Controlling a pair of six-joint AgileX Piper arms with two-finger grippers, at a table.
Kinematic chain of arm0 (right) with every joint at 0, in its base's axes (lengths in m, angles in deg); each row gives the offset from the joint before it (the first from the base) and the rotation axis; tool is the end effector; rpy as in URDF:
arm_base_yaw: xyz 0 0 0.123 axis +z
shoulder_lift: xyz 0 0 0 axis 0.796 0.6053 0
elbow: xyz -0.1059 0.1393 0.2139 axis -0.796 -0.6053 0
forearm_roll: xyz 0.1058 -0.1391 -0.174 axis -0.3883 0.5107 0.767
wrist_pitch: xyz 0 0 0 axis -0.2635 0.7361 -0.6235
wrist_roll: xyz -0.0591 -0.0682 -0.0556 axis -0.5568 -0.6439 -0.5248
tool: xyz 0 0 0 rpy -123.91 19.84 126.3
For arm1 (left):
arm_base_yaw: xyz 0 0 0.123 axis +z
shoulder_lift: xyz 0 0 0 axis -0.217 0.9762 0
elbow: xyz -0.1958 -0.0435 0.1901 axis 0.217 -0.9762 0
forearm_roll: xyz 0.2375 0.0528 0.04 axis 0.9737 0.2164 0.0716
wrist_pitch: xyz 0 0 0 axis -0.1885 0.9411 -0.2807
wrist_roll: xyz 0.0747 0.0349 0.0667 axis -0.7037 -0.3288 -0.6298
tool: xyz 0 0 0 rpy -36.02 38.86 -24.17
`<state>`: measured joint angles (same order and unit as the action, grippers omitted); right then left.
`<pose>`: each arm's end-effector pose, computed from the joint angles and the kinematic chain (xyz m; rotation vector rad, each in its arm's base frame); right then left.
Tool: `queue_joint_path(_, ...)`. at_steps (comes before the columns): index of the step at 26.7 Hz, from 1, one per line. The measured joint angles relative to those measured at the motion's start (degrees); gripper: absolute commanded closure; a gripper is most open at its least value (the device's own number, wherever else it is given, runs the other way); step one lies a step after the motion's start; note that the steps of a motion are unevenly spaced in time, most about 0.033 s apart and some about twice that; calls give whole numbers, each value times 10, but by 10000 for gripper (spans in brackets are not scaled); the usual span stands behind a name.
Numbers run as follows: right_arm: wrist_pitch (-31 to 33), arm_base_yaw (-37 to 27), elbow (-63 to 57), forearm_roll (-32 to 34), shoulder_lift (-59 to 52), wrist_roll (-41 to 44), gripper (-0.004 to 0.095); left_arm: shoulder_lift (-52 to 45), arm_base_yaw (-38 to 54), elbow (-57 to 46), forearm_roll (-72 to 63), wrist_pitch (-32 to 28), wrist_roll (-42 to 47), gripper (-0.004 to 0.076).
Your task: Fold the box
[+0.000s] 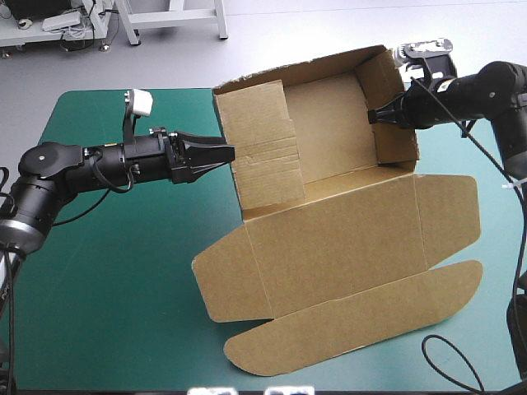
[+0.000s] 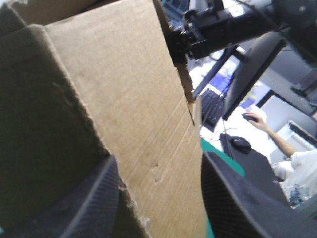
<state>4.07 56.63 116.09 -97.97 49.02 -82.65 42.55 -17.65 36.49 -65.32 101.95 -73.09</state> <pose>0.3434 0.0583 0.4185 -0.3647 2.2920 0.3721 0.2612 -0.1191 0.3973 0.6531 1.7832 -1.2605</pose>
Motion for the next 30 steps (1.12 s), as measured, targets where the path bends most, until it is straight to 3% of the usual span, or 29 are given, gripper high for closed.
queue_joint_path(4, -36, 41, -1, 41, 0, 36, 924, 0, 0, 33, 116, -54, 60, 347)
queue_joint_path(10, -57, 48, -2, 14, 0, 43, 924, 0, 0, 51, 222, -104, 139, 349)
queue_joint_path(17, -78, 51, -2, -15, 0, 47, 924, 0, -3, 51, 242, -154, 177, 360)
queue_joint_path(23, -88, 56, -2, -11, 0, 50, 919, 0, -52, 52, 334, -220, 241, 394)
queue_joint_path(30, -105, 121, -2, 110, 0, 114, 919, 1, -132, 55, 574, -277, 405, 394)
